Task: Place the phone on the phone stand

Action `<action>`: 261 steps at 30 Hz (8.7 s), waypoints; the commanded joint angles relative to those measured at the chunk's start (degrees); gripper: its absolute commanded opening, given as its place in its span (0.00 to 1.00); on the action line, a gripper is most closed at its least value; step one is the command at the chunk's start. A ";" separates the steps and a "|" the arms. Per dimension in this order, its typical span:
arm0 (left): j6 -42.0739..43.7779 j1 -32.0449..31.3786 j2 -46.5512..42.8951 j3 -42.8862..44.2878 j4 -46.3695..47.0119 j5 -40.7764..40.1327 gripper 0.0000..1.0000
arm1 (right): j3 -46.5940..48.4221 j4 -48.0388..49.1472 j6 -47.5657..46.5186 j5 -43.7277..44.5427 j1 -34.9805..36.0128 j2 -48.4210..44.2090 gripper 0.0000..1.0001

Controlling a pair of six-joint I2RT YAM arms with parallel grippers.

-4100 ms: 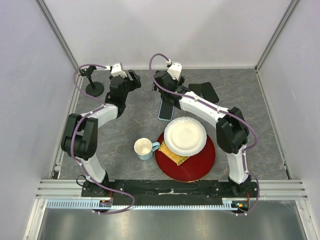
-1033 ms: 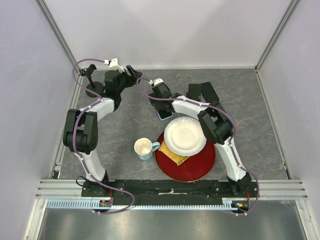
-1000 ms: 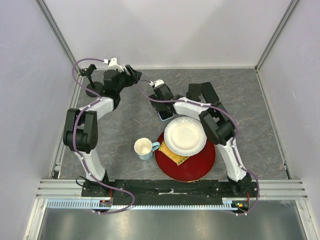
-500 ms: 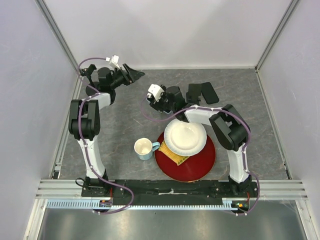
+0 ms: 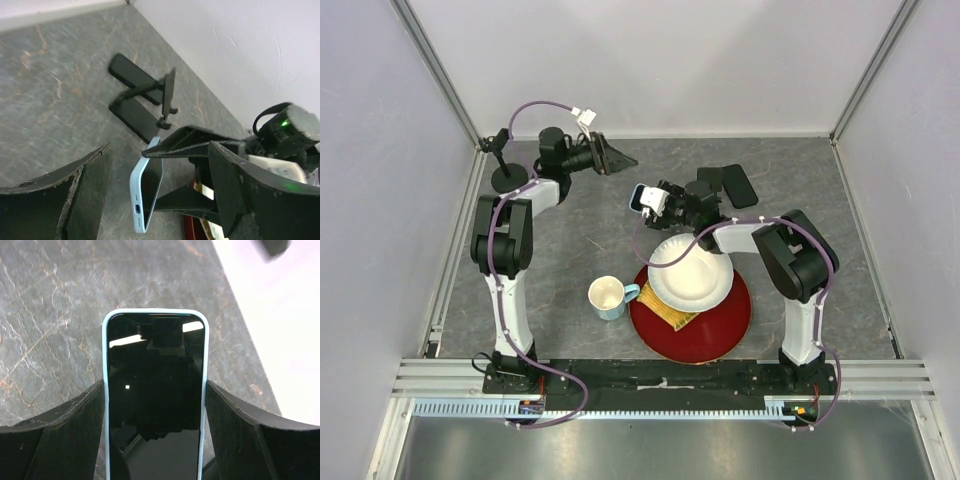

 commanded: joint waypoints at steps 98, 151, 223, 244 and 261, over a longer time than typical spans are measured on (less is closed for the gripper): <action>34.59 -15.94 -37.13 -49.13 56.18 -55.88 0.02 | 11.90 -4.30 130.19 14.71 4.70 -5.44 0.98; 36.87 -19.37 -36.87 -52.03 56.01 -61.83 0.79 | 8.64 17.41 120.54 9.80 -6.45 -5.36 0.00; 12.79 -8.21 -23.86 -31.47 21.11 -41.91 0.69 | 0.73 6.16 40.80 48.01 -4.53 -9.93 0.00; 12.18 -8.21 -23.42 -31.29 21.73 -41.73 0.69 | -1.99 6.87 42.04 49.25 -4.97 -9.58 0.01; 11.91 -8.21 -23.60 -31.65 22.26 -41.82 0.69 | -4.80 9.86 42.56 49.69 -4.79 -9.84 0.36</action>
